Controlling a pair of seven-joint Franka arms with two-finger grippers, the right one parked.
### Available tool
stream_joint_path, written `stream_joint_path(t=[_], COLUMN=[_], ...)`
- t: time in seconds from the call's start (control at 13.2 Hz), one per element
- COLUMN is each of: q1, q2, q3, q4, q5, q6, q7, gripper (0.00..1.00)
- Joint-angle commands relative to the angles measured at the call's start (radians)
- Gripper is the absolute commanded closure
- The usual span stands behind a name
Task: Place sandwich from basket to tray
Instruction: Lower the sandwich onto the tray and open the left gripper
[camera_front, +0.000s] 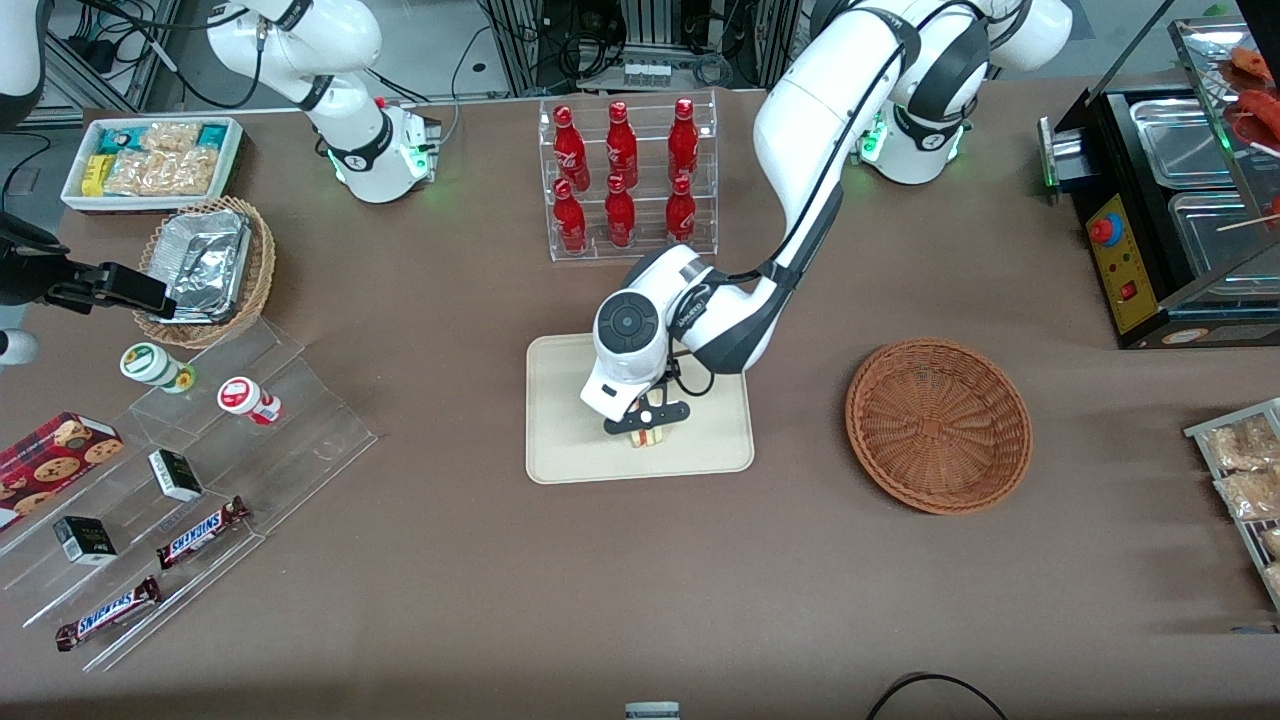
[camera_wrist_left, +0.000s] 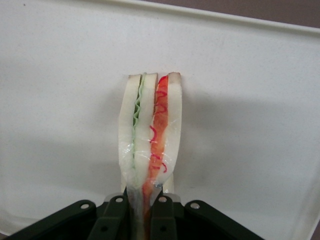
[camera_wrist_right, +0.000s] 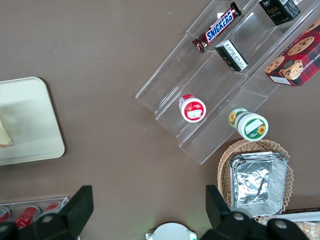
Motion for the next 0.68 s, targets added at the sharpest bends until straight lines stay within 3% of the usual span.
stream_joint_path(t=[0.0, 0.61], q1=[-0.002, 0.01], q2=[0.016, -0.118], q3=[0.0, 0.006], q4=[0.037, 0.086], q5=[-0.024, -0.023], q6=[0.0, -0.211], q7=[-0.018, -0.007], gripper=[0.0, 0.0])
